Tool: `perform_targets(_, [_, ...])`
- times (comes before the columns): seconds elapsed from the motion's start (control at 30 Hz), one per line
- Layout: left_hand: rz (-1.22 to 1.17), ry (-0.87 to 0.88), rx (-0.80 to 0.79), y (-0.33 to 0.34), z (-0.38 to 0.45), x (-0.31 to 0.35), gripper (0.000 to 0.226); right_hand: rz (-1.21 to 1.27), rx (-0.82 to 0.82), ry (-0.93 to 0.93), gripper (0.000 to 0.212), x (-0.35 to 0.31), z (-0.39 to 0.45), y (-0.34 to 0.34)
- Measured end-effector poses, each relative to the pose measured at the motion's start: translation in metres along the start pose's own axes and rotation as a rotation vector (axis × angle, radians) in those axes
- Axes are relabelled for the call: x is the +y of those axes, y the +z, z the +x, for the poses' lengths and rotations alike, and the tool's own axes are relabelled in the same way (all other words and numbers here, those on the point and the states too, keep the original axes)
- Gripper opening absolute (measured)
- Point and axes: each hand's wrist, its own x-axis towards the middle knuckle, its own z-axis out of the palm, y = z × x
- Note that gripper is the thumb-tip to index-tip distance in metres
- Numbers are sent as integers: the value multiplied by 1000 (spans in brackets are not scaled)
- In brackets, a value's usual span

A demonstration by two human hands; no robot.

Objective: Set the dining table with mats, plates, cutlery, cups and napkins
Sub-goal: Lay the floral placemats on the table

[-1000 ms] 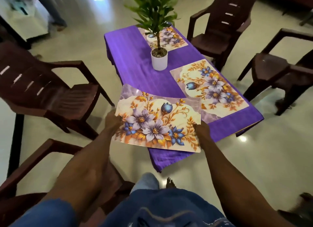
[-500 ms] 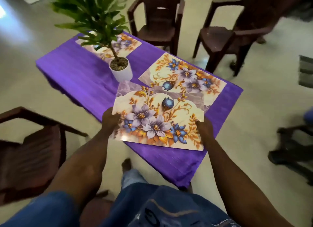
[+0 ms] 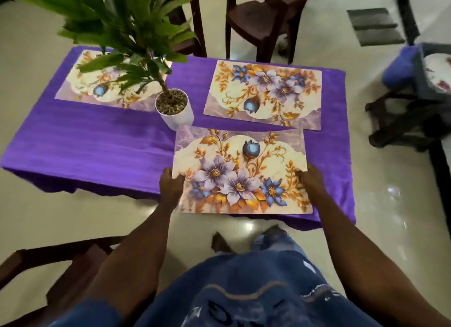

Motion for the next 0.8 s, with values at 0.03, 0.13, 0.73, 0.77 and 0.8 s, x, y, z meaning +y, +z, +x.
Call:
perform_targets(0.03, [0, 15, -9, -1, 1, 0, 13, 15, 20, 14, 16, 5, -3, 2])
perform_targets(0.13, [20, 73, -15, -4, 5, 1, 15, 26, 63, 25, 19, 10, -12, 6])
perform_targets(0.73, [173, 205, -116, 13, 11, 11, 28, -26, 314, 20, 27, 11, -30, 5])
perform_targets(0.77, [188, 214, -132, 13, 15, 11, 28, -33, 322, 41, 27, 11, -29, 6])
perform_targets(0.8, [206, 218, -141, 13, 18, 10, 28, -46, 326, 44, 27, 12, -29, 7])
